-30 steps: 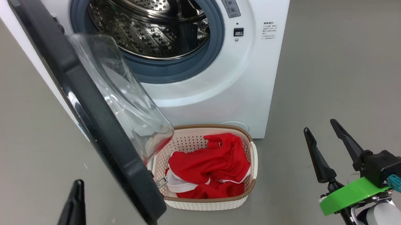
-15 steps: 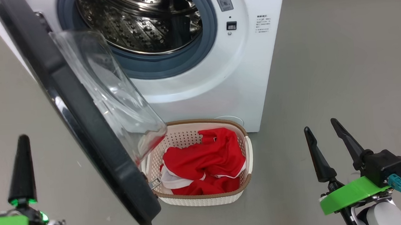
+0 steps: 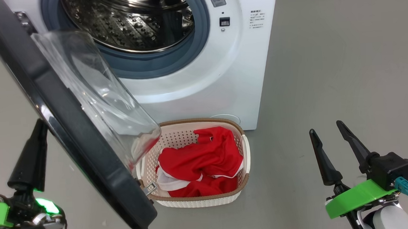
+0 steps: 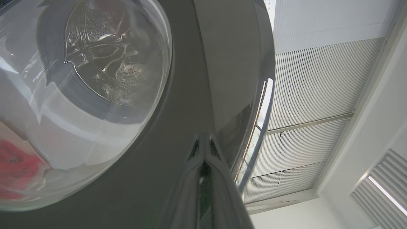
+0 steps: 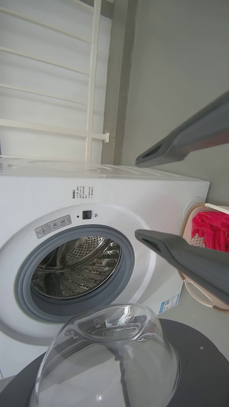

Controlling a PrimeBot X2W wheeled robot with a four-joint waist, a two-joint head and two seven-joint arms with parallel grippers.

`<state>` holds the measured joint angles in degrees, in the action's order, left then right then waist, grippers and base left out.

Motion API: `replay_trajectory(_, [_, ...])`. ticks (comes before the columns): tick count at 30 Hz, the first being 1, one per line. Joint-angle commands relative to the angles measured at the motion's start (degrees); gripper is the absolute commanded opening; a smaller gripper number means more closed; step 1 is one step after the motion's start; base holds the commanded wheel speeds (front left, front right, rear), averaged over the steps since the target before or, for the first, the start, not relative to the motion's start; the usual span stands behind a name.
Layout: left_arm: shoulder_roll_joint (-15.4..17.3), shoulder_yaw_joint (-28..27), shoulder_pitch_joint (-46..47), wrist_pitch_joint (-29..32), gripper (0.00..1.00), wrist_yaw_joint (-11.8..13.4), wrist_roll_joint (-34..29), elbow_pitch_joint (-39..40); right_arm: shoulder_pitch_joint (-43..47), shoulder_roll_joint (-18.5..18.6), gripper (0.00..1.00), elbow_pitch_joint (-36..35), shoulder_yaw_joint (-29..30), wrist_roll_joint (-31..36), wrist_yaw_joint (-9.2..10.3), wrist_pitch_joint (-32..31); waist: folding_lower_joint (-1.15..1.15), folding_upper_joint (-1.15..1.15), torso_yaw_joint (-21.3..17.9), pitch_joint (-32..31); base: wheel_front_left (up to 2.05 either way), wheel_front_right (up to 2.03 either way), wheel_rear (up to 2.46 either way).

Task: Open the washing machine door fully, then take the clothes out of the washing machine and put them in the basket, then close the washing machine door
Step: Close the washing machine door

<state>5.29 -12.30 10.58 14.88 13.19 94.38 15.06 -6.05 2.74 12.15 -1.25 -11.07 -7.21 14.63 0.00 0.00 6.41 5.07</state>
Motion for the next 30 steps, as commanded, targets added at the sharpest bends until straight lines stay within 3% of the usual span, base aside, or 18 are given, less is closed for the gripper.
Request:
replay_trajectory(1, [1.6, -1.6, 2.1, 0.6, 0.00, 0.7, 0.4, 2.3, -2.4, 0.1, 1.00, -1.2, -1.4, -0.5, -0.28, 0.4, 0.00, 0.00, -0.3, 0.1, 0.00, 0.00, 0.00])
replay_trajectory(18, [1.0, 2.3, 3.9, 1.0, 0.00, 2.6, -1.4, 3.2, -3.3, 0.1, 1.00, -1.0, -2.1, -1.6, -0.28, 0.4, 0.00, 0.00, -4.1, 1.5, 0.00, 0.00, 0.00])
replay_trajectory(30, [-0.1, 4.3, 7.7, -1.6, 0.00, 1.7, -3.5, 0.2, -4.0, 0.1, 1.00, -1.2, -2.1, -1.8, -0.28, 0.4, 0.00, 0.00, -6.9, 2.9, 0.00, 0.00, 0.00])
